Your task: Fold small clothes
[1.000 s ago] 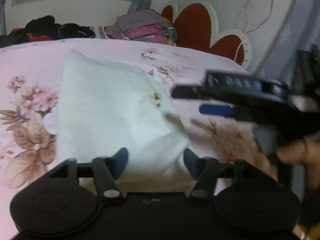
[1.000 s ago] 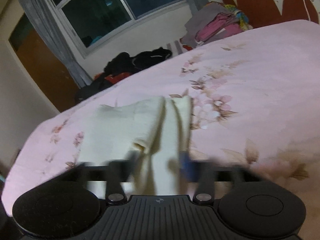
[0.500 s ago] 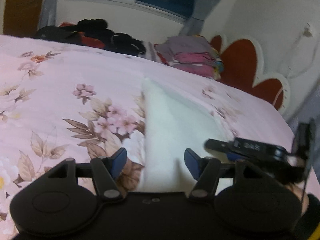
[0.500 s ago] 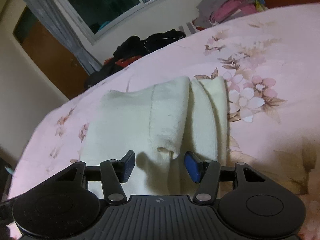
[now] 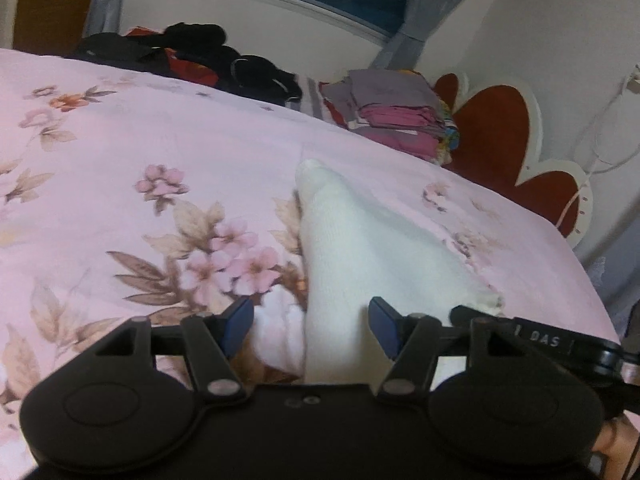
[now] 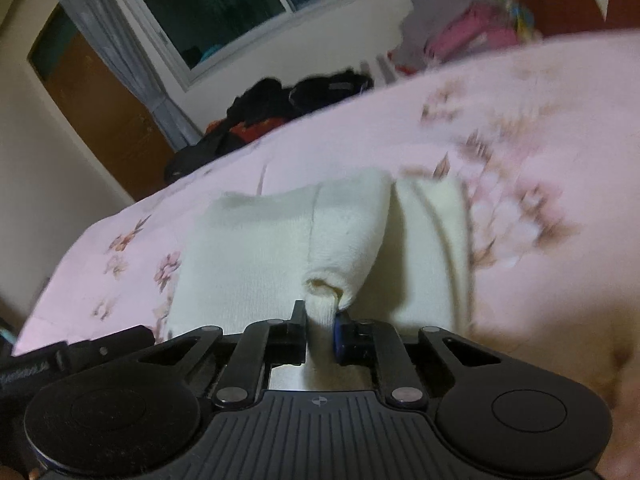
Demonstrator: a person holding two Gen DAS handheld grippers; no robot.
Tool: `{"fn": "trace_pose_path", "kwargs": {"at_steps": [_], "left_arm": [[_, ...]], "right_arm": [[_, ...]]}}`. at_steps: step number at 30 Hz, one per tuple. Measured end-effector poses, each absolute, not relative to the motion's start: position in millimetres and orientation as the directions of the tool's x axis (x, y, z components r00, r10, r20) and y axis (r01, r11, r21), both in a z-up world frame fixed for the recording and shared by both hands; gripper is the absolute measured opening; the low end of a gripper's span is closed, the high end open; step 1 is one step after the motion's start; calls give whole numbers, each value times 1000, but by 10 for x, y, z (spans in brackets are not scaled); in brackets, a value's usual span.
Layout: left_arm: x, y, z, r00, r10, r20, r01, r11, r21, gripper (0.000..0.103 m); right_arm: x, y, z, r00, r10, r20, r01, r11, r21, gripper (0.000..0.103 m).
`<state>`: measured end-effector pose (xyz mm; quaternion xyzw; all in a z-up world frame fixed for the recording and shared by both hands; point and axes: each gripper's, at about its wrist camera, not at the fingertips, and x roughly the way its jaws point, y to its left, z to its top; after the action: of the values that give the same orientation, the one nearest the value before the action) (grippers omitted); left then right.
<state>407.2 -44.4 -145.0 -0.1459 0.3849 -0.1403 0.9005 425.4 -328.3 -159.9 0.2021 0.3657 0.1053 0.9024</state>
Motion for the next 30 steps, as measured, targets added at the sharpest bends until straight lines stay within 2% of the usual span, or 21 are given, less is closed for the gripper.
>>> {"fn": "trace_pose_path", "kwargs": {"at_steps": [6, 12, 21, 30], "left_arm": [[4090, -714, -1502, 625, -423, -656, 210, 900, -381, 62], [4157, -827, -1667, 584, -407, -703, 208, 911, -355, 63], [4068, -835, -1675, 563, -399, -724, 247, 917, -313, 63], [3955, -846, -1763, 544, -374, -751, 271, 926, -264, 65]], "right_arm": [[4089, -3461, -1621, 709, 272, -650, 2, 922, 387, 11], [4118, -3505, -1749, 690, 273, -670, 25, 917, 399, 11], [3756, -3606, -1578, 666, 326, -671, 17, 892, 451, 14], [3406, -3593, -1706, 613, 350, -708, 44, 880, 473, 14]]}}
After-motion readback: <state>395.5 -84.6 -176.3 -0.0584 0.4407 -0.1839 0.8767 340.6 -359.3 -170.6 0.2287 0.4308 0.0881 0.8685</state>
